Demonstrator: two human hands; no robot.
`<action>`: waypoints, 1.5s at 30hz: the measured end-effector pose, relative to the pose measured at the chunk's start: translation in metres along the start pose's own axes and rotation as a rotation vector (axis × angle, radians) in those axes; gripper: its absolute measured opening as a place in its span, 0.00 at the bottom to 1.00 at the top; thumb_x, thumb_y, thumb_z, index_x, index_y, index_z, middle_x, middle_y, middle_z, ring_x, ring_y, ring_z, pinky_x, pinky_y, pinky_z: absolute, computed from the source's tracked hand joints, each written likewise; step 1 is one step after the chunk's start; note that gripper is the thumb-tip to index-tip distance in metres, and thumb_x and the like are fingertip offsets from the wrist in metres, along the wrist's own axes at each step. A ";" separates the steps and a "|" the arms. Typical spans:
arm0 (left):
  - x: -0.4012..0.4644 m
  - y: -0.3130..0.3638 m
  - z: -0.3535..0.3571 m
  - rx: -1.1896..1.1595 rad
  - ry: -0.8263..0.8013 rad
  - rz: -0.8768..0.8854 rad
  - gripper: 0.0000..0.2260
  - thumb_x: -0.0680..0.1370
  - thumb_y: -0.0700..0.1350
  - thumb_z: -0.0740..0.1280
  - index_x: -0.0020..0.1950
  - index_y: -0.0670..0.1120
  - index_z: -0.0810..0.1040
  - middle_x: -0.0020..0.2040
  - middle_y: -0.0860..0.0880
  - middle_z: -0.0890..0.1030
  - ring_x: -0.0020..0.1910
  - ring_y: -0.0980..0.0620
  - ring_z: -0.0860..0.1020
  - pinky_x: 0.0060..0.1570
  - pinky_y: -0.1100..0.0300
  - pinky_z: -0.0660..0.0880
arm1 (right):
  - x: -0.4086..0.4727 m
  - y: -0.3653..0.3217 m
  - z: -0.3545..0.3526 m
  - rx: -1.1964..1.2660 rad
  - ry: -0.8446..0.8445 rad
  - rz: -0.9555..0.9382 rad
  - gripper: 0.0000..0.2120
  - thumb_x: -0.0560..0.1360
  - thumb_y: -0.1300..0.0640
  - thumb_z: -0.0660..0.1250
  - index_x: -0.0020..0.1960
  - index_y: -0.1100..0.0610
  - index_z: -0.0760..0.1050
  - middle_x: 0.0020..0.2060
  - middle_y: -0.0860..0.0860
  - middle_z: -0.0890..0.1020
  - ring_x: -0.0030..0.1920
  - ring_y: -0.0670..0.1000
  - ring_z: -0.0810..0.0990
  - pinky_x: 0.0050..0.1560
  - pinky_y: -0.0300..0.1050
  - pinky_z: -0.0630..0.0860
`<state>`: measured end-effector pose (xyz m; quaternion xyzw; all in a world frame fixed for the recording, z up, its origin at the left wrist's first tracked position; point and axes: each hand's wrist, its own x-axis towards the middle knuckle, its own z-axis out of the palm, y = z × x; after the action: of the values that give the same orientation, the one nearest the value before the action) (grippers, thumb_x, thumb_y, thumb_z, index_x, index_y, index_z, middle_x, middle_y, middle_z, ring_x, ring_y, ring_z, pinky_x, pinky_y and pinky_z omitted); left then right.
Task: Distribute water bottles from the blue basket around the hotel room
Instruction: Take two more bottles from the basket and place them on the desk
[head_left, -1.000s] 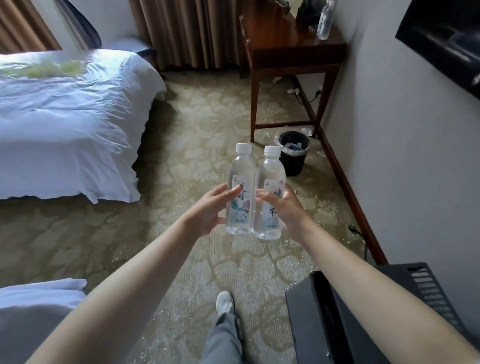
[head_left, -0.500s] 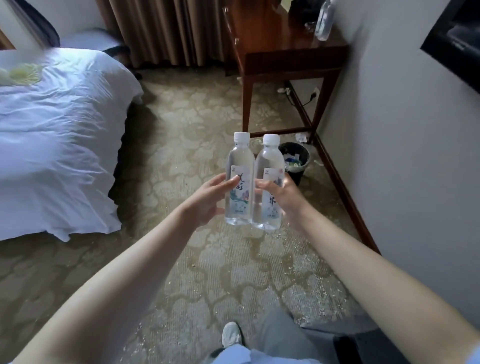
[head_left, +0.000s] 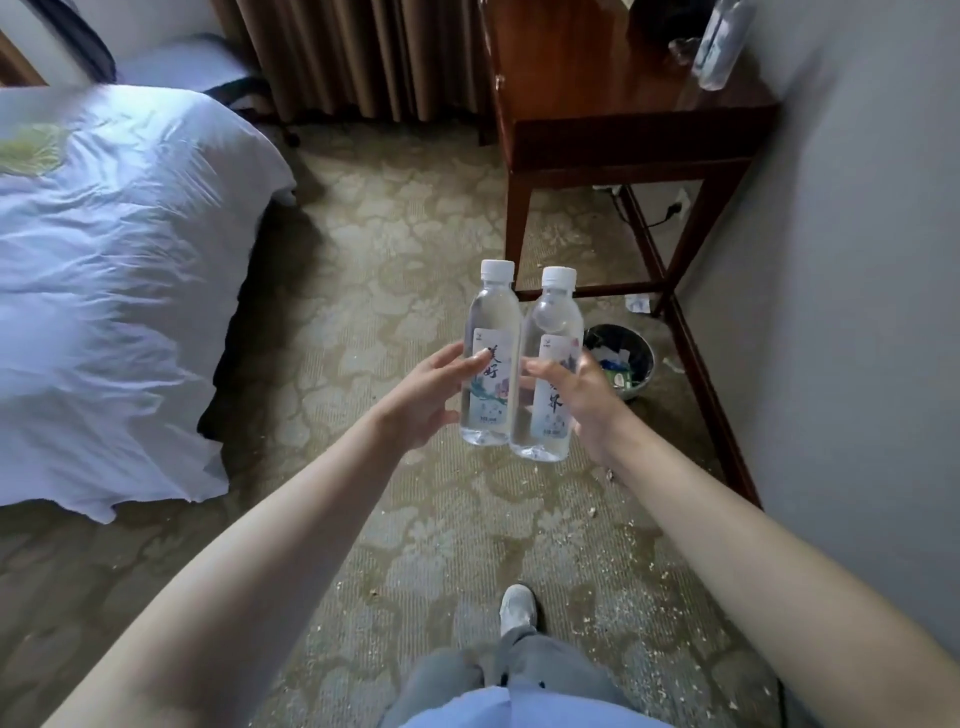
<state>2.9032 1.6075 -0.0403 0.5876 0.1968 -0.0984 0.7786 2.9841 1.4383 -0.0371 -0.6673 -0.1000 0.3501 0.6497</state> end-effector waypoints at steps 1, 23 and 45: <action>0.010 0.007 -0.002 -0.004 0.006 0.001 0.26 0.74 0.52 0.67 0.70 0.46 0.69 0.61 0.45 0.80 0.61 0.47 0.78 0.58 0.43 0.75 | 0.013 -0.005 -0.002 -0.002 -0.008 0.002 0.26 0.67 0.47 0.71 0.63 0.52 0.71 0.57 0.55 0.81 0.58 0.56 0.80 0.62 0.62 0.72; 0.289 0.162 -0.146 0.001 -0.089 -0.073 0.27 0.73 0.53 0.67 0.70 0.46 0.70 0.63 0.44 0.79 0.61 0.45 0.78 0.58 0.43 0.76 | 0.321 -0.112 0.001 0.048 0.209 0.098 0.22 0.73 0.56 0.68 0.65 0.54 0.65 0.50 0.50 0.79 0.50 0.50 0.80 0.47 0.46 0.77; 0.577 0.302 -0.146 0.178 -0.195 -0.156 0.17 0.79 0.50 0.63 0.67 0.49 0.73 0.56 0.47 0.81 0.57 0.48 0.79 0.60 0.43 0.74 | 0.565 -0.199 -0.122 0.167 0.383 0.103 0.19 0.72 0.54 0.70 0.59 0.50 0.67 0.55 0.53 0.79 0.56 0.53 0.80 0.51 0.52 0.78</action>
<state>3.5124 1.8793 -0.0528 0.6251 0.1559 -0.2325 0.7287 3.5364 1.7005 -0.0521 -0.6698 0.0892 0.2567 0.6911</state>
